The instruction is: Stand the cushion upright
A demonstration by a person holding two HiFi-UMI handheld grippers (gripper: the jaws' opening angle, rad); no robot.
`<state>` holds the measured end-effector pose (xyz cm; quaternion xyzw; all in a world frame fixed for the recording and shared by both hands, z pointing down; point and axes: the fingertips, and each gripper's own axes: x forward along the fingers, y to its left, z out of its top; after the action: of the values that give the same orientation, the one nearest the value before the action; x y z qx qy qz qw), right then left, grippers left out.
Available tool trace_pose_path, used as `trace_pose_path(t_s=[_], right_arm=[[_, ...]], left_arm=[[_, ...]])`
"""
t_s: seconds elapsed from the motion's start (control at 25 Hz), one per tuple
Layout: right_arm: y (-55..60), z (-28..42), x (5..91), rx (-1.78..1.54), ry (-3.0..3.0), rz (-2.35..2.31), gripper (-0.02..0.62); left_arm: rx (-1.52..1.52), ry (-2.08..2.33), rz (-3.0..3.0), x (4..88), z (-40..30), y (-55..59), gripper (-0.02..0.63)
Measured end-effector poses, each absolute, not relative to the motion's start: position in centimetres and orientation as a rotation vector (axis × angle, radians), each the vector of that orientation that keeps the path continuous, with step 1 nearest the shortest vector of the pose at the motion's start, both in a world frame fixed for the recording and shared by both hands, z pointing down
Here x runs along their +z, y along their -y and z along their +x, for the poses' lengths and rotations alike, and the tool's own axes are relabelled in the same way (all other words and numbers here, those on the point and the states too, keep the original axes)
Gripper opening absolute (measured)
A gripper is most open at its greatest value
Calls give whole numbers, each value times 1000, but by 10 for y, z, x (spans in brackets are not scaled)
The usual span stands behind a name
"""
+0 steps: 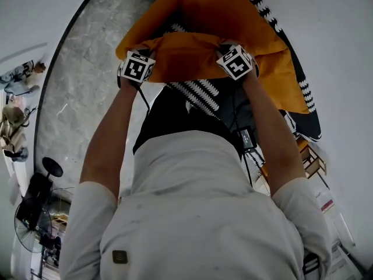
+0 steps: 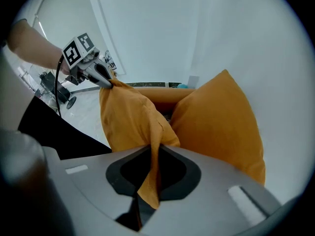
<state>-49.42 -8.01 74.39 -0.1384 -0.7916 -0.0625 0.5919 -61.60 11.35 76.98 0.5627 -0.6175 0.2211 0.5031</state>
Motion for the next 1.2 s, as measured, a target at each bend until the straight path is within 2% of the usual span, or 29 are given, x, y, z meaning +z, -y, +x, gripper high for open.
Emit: trace_pose_path(t_s=[0.68, 1.2], right_arm=[[93, -319, 657, 30, 2079, -64, 38], [110, -146, 587, 74, 2198, 133, 37]], left_arm=[[733, 1613, 1545, 651, -503, -57, 19], [852, 1561, 1738, 582, -348, -13, 17]])
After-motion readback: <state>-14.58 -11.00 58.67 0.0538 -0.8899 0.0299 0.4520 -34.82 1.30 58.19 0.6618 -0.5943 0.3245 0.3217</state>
